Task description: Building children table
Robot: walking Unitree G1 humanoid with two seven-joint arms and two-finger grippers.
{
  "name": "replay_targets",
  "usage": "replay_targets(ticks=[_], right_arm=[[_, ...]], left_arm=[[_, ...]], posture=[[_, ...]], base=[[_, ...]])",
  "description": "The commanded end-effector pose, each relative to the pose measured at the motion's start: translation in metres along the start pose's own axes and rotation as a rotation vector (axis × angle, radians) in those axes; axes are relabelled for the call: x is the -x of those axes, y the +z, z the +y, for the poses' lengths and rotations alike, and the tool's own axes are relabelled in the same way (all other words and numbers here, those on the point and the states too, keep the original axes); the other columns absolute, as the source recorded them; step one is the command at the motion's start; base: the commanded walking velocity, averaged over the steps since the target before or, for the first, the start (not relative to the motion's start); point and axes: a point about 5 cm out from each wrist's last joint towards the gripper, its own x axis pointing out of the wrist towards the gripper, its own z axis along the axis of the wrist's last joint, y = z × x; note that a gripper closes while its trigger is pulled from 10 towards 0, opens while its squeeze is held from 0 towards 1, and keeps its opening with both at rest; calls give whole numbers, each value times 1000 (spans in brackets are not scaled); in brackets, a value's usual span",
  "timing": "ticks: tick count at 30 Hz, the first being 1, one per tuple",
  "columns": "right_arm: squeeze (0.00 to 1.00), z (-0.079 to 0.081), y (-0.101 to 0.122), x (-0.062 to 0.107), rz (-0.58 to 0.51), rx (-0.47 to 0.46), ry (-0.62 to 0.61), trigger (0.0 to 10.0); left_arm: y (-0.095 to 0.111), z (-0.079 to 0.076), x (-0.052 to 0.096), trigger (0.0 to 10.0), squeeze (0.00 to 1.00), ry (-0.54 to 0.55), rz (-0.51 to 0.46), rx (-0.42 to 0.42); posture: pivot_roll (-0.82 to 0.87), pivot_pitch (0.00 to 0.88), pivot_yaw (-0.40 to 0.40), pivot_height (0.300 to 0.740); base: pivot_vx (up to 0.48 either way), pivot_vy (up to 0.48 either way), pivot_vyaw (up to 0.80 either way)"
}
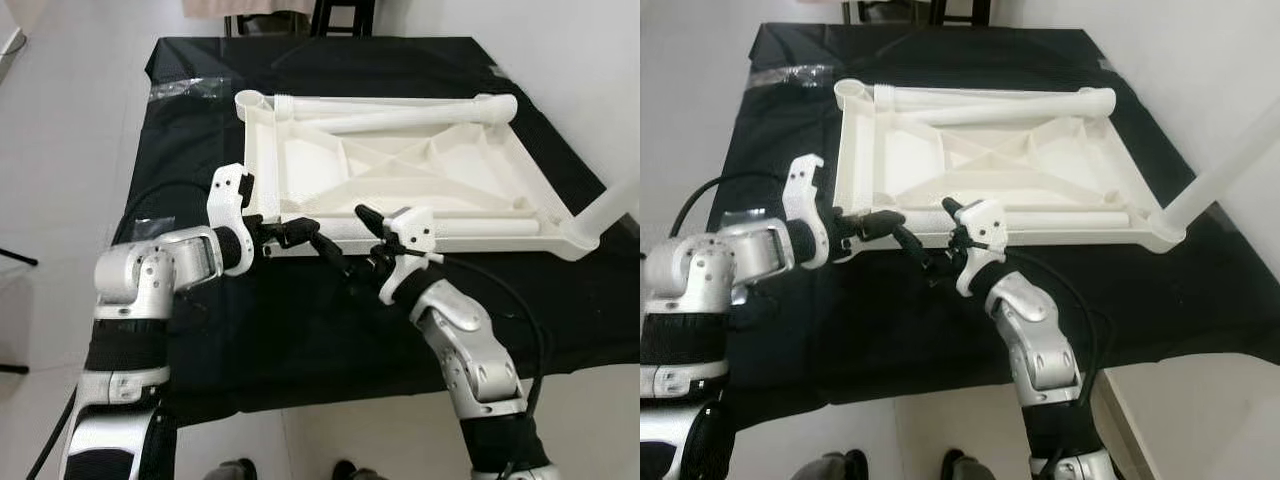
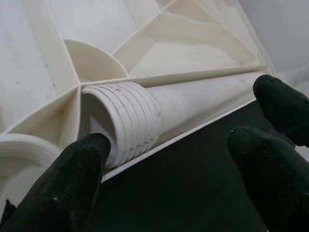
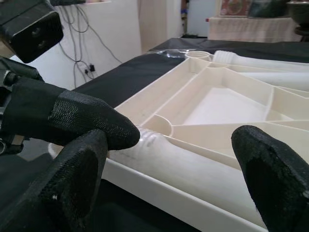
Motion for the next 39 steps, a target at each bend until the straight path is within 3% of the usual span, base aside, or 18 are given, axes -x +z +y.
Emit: replay_targets(ticks=[1, 10, 17, 30, 31, 34, 35, 39], right_arm=[[0, 8, -3, -2, 16, -2, 31, 10000], [0, 6, -1, 1, 16, 4, 15, 10000], [0, 9, 2, 2, 18, 1, 12, 10000], [0, 14, 5, 16, 36, -6, -3, 10000], [0, 15, 4, 17, 39, -9, -8, 10000], [0, 15, 4, 17, 39, -9, -8, 10000], [0, 15, 4, 17, 41, -10, -10, 10000], [0, 13, 5, 16, 41, -12, -21, 10000]], left_arm=[[-6, -15, -9, 10000, 0, -120, 57, 38], [7, -5, -15, 10000, 0, -111, 98, 96], [17, 3, -23, 10000, 0, -92, 135, 82], [30, -17, -37, 10000, 0, -246, 189, 16], [30, -22, -39, 4706, 0, -293, 189, 21], [30, -22, -39, 4706, 0, -293, 189, 21], [31, -23, -41, 0, 0, -305, 187, 24], [30, -28, -41, 0, 0, -374, 187, 16]], posture=[[13, 247, -59, 740], [0, 263, -54, 740], [-27, 293, -50, 740], [-60, 364, -28, 740], [-60, 363, -25, 740], [-60, 363, -25, 740], [-60, 363, -25, 740], [-50, 343, -24, 740]], base=[[0, 0, 0], [0, 0, 0], [0, 0, 0], [0, 0, 0], [0, 0, 0], [0, 0, 0], [0, 0, 0], [0, 0, 0]])
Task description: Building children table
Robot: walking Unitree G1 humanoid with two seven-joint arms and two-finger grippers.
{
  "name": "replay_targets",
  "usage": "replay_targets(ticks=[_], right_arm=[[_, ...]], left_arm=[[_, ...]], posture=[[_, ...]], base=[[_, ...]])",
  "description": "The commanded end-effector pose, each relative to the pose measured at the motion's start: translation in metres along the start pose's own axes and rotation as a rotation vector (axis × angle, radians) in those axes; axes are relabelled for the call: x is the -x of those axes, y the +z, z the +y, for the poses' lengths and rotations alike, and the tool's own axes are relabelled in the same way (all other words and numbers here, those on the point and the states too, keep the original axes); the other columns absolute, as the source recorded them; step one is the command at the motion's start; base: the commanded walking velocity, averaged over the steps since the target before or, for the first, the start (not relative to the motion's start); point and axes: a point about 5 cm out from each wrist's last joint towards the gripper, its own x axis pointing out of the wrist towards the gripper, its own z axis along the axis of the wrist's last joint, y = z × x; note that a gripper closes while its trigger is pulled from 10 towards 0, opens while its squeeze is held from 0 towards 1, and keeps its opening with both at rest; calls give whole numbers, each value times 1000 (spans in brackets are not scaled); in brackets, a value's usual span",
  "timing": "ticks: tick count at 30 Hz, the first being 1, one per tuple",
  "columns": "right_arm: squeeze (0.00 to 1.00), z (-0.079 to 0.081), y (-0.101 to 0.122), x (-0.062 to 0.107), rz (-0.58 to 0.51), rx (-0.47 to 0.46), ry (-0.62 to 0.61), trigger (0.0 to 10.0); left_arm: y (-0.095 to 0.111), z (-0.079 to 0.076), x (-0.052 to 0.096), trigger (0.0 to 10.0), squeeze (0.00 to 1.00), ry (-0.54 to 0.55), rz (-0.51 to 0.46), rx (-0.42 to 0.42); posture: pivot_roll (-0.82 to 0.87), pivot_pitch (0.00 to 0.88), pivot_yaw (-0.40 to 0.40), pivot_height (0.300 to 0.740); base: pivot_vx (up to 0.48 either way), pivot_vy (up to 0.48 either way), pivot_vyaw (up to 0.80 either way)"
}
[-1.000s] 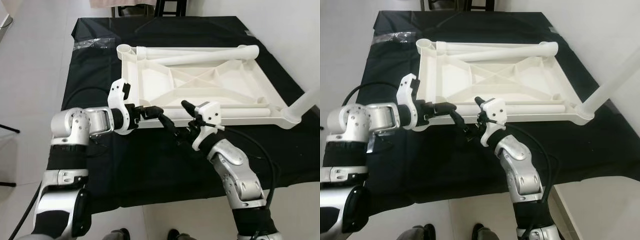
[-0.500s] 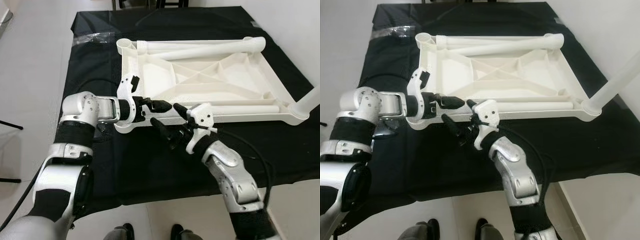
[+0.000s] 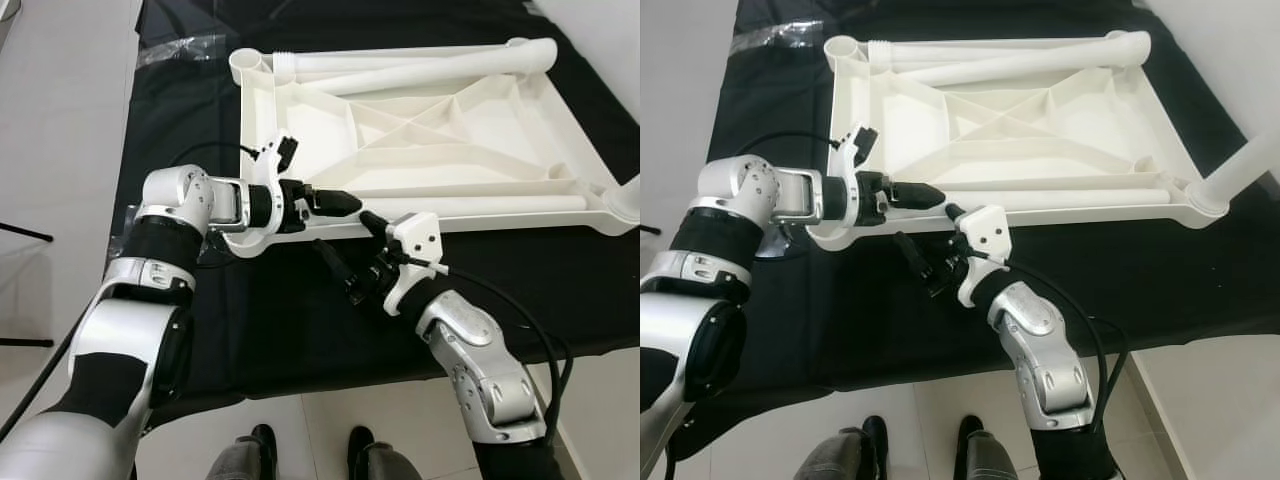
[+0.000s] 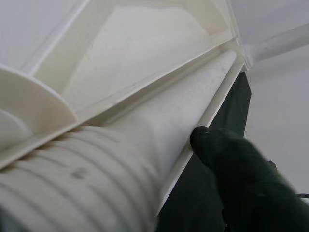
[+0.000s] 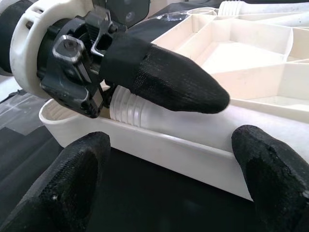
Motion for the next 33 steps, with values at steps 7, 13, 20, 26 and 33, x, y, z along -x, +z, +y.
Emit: replay_targets(ticks=[7, 13, 20, 26, 33], right_arm=[[0, -1, -2, -3, 6, -18, -9, 10000], [0, -6, 4, -6, -18, -4, -25, 10000], [0, -24, 19, -6, -85, -40, -80, 10000], [0, -37, 32, -3, -184, -186, -96, 10000], [0, -46, 49, 3, -325, -405, -38, 10000]], left_arm=[[-3, -6, -1, 0, 0, -104, 8, -4], [5, -8, 14, 0, 0, -139, -70, -10], [6, -22, 43, 0, 0, -248, -189, -75], [-2, -41, 71, 0, 0, -356, -264, -169], [-5, -56, 106, 0, 0, -401, -376, -263]], posture=[[-42, 309, -24, 740], [-35, 291, -27, 740], [-33, 278, -27, 740], [-25, 269, -35, 740], [-10, 265, -46, 740]], base=[[0, 0, 0], [0, 0, 0], [0, 0, 0], [0, 0, 0], [0, 0, 0]])
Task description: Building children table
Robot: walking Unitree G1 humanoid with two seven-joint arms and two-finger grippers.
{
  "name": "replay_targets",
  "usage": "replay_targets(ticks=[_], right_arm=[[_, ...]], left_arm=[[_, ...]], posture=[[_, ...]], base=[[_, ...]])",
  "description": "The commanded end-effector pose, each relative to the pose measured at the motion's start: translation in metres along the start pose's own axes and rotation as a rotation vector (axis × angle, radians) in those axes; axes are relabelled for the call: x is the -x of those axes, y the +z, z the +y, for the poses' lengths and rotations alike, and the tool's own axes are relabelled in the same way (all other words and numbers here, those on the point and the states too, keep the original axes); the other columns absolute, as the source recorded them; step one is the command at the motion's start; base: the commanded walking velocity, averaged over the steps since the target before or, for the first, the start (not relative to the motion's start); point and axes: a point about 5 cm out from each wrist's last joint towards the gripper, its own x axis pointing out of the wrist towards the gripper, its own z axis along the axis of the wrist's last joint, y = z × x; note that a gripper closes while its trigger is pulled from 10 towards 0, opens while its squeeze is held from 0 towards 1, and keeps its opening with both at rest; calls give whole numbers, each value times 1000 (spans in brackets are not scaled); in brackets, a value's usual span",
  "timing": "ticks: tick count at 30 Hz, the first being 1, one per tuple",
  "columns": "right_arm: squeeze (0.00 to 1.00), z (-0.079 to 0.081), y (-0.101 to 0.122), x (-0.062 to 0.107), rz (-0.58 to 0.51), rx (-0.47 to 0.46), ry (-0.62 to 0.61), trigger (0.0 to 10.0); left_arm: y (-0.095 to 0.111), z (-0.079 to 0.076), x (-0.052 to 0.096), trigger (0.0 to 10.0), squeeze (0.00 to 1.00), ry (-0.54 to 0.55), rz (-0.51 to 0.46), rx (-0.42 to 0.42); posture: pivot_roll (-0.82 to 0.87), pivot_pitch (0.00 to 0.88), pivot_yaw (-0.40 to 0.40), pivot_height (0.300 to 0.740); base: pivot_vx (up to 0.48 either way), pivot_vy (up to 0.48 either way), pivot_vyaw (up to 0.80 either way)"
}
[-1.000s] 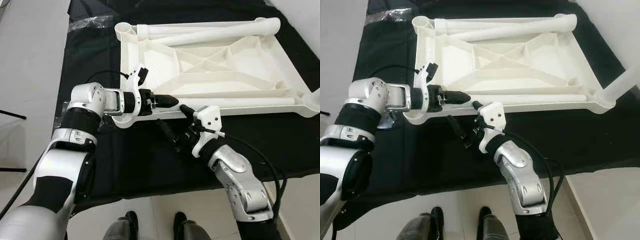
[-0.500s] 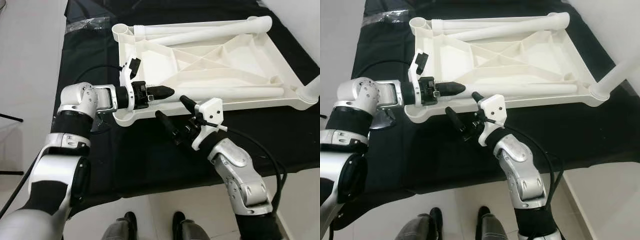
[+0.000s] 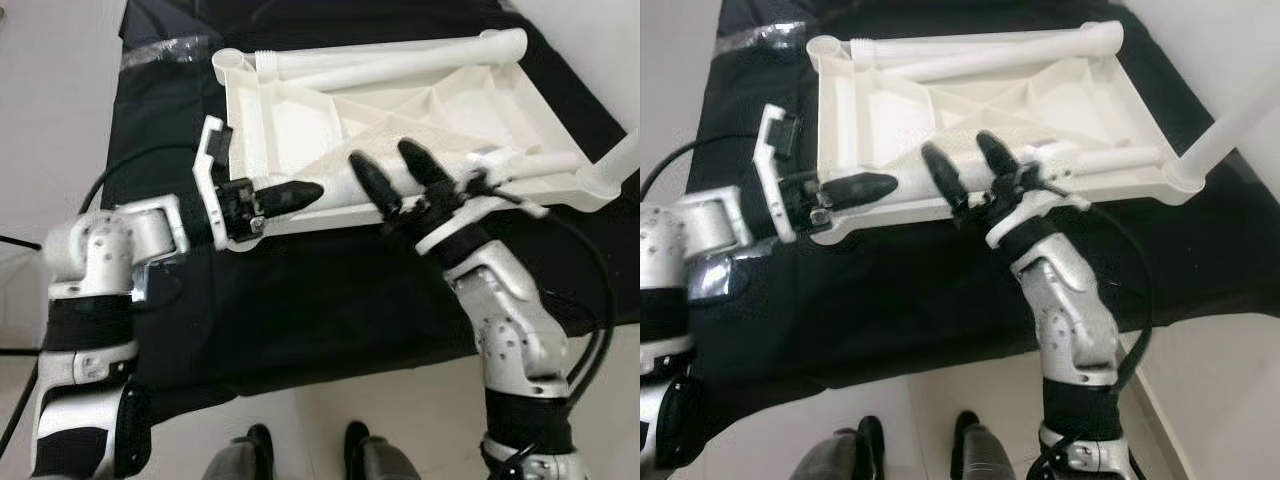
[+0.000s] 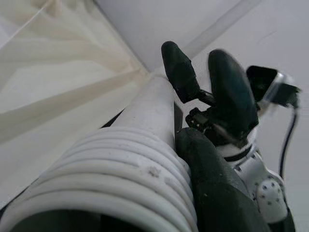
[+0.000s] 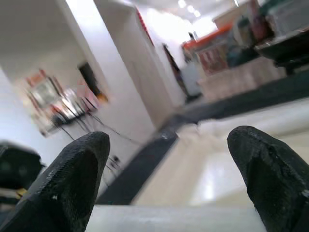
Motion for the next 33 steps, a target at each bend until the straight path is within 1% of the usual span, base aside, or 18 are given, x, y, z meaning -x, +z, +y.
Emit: replay_targets(ticks=[1, 2, 3, 5, 6, 8, 11, 13, 15, 16, 17, 20, 21, 23, 26, 28, 29, 33], right_arm=[[0, -14, -10, 13, 29, -133, -53, 10000], [0, -14, -6, 14, 1, -180, -33, 10000], [0, -14, -6, 14, 1, -180, -33, 10000], [0, -16, 5, 17, -67, -273, 22, 10000], [0, -16, 5, 17, -67, -273, 22, 10000], [0, -15, 15, 20, -111, -324, 85, 10000], [0, -14, 18, 22, -122, -342, 117, 10000], [0, -12, 22, 30, -134, -362, 190, 10000], [0, -13, 29, 37, -173, -406, 227, 10000], [0, -13, 31, 40, -173, -419, 251, 10000], [0, -10, 28, 43, -138, -403, 283, 10000], [0, 1, 16, 47, -30, -380, 351, 10000], [0, 1, 16, 47, -30, -380, 351, 10000], [0, 4, 7, 44, 11, -362, 339, 10000], [0, 6, 2, 41, 23, -357, 332, 10000], [0, 12, -5, 33, 49, -380, 345, 10000], [0, 15, -9, 28, 66, -372, 349, 10000], [0, 22, -12, 20, 62, -398, 373, 10000]], left_arm=[[19, -26, 9, 0, 0, -153, -112, -83], [20, -29, 13, 0, 0, -145, -135, -95], [20, -29, 13, 0, 0, -145, -135, -95], [24, -34, 23, 0, 0, -124, -168, -126], [24, -34, 23, 0, 0, -124, -168, -126], [27, -38, 30, 0, 0, -104, -190, -155], [29, -40, 32, 0, 0, -97, -209, -167], [32, -41, 36, 0, 0, -69, -242, -193], [34, -41, 39, 0, 0, -43, -271, -214], [34, -40, 40, 0, 0, -28, -281, -216], [35, -38, 40, 0, 0, -19, -296, -204], [35, -42, 38, 0, 0, -57, -328, -175], [35, -42, 38, 0, 0, -57, -328, -175], [29, -46, 31, 0, 0, -110, -315, -145], [22, -47, 26, 0, 0, -125, -289, -135], [10, -49, 19, 0, 0, -176, -265, -79], [4, -51, 15, 0, 0, -205, -258, -49], [-7, -53, 7, 0, 0, -242, -246, -6]], posture=[[-7, 263, -48, 740], [-6, 263, -49, 740], [-6, 263, -49, 740], [-6, 261, -53, 740], [-6, 261, -53, 740], [-4, 260, -54, 740], [-3, 260, -54, 740], [0, 260, -55, 740], [0, 261, -53, 740], [0, 261, -53, 740], [1, 262, -52, 740], [2, 263, -52, 740], [2, 263, -52, 740], [9, 263, -54, 740], [12, 263, -54, 740], [13, 262, -52, 740], [15, 262, -51, 740], [20, 261, -55, 740]], base=[[0, 0, 0], [0, 0, 0], [0, 0, 0], [0, 0, 0], [0, 0, 0], [0, 0, 0], [0, 0, 0], [0, 0, 0], [0, 0, 0], [0, 0, 0], [0, 0, 0], [0, 0, 0], [0, 0, 0], [0, 0, 0], [0, 0, 0], [0, 0, 0], [0, 0, 0], [0, 0, 0]])
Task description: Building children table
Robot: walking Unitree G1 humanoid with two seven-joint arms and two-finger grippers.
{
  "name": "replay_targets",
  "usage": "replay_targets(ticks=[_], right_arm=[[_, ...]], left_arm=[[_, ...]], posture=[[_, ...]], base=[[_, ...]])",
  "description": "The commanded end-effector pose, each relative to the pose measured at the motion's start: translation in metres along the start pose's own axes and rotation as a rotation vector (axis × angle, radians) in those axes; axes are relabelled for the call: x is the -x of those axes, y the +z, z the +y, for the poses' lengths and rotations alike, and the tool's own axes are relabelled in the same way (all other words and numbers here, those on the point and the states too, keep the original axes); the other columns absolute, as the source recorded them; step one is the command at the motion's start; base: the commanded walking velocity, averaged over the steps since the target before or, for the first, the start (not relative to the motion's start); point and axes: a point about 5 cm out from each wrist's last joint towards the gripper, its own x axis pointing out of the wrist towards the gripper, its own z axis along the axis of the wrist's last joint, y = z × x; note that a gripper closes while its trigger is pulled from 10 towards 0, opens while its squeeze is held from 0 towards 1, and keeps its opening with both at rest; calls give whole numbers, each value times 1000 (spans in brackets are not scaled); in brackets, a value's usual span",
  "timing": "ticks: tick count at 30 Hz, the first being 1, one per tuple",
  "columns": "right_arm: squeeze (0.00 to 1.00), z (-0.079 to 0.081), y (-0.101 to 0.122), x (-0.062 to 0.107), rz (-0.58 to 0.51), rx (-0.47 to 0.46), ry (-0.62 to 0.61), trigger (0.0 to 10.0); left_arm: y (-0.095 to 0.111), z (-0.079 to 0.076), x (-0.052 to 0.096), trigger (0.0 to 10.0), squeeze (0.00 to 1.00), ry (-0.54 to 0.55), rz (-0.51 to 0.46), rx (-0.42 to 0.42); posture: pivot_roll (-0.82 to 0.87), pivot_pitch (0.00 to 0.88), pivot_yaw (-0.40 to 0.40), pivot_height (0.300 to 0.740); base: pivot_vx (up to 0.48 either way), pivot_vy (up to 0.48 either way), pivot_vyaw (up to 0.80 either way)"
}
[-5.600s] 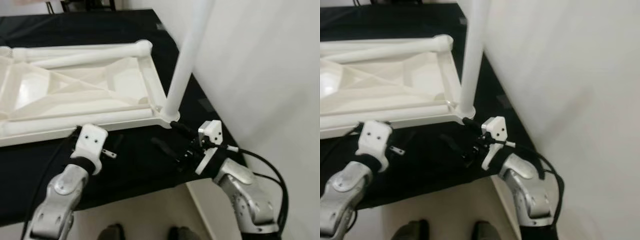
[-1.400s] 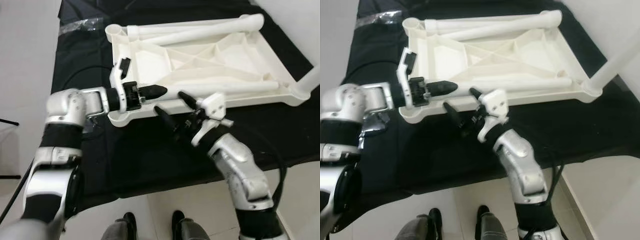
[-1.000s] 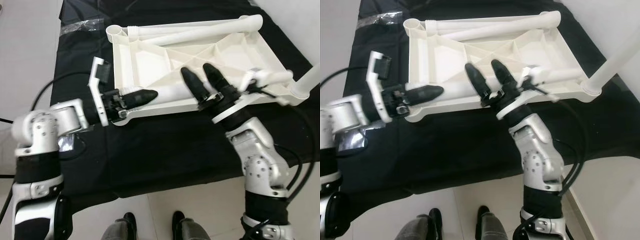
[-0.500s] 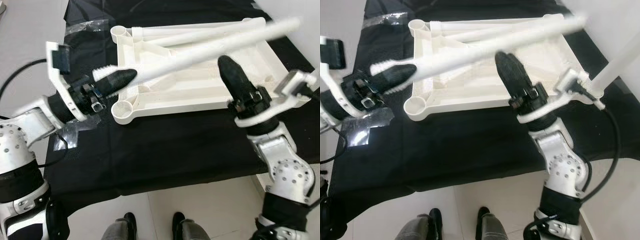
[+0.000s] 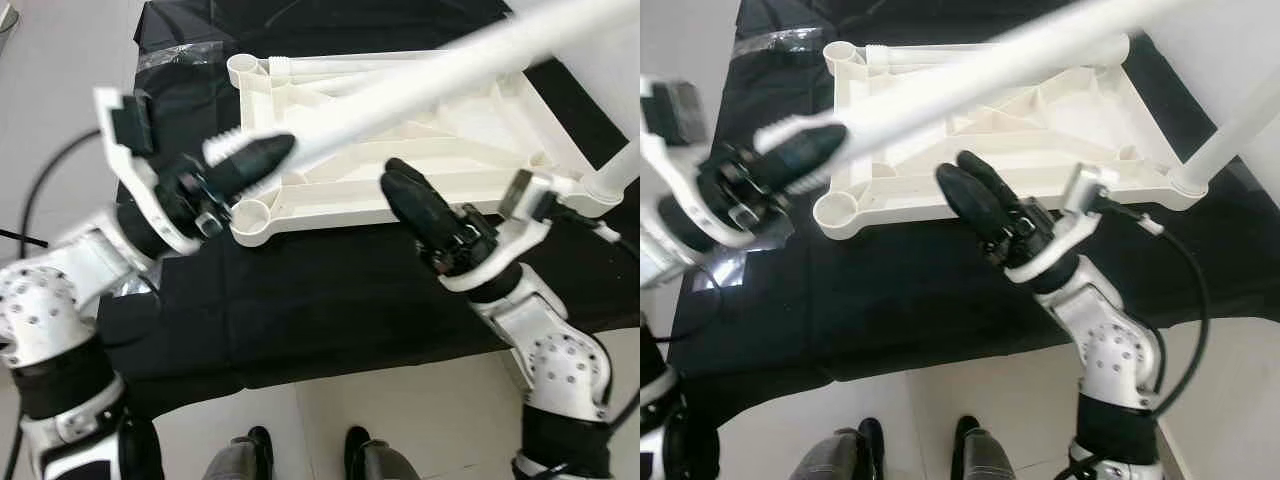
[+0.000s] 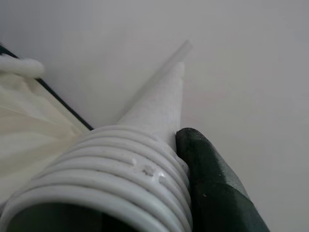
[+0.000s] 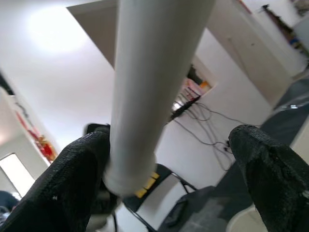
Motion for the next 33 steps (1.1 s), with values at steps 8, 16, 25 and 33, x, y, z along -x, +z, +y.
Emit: replay_targets(ticks=[8, 16, 25, 33], right_arm=[[0, 6, 0, -19, -8, -17, 106, 10000], [0, 6, 1, -34, -39, -9, 138, 10000], [0, 4, 6, -50, -82, -3, 166, 10000], [0, 11, 1, -58, -101, -35, 227, 0]], left_arm=[[-15, -6, -9, 0, 0, -56, -24, 84], [-29, -9, -13, 0, 0, -78, -6, 131], [-41, -12, -17, 0, 0, -70, 9, 164], [-43, -12, -19, 0, 0, -63, -2, 172]], posture=[[27, 261, -57, 740], [28, 258, -56, 740], [37, 255, -56, 740], [40, 253, -58, 740]], base=[[0, 0, 0], [0, 0, 0], [0, 0, 0], [0, 0, 0]])
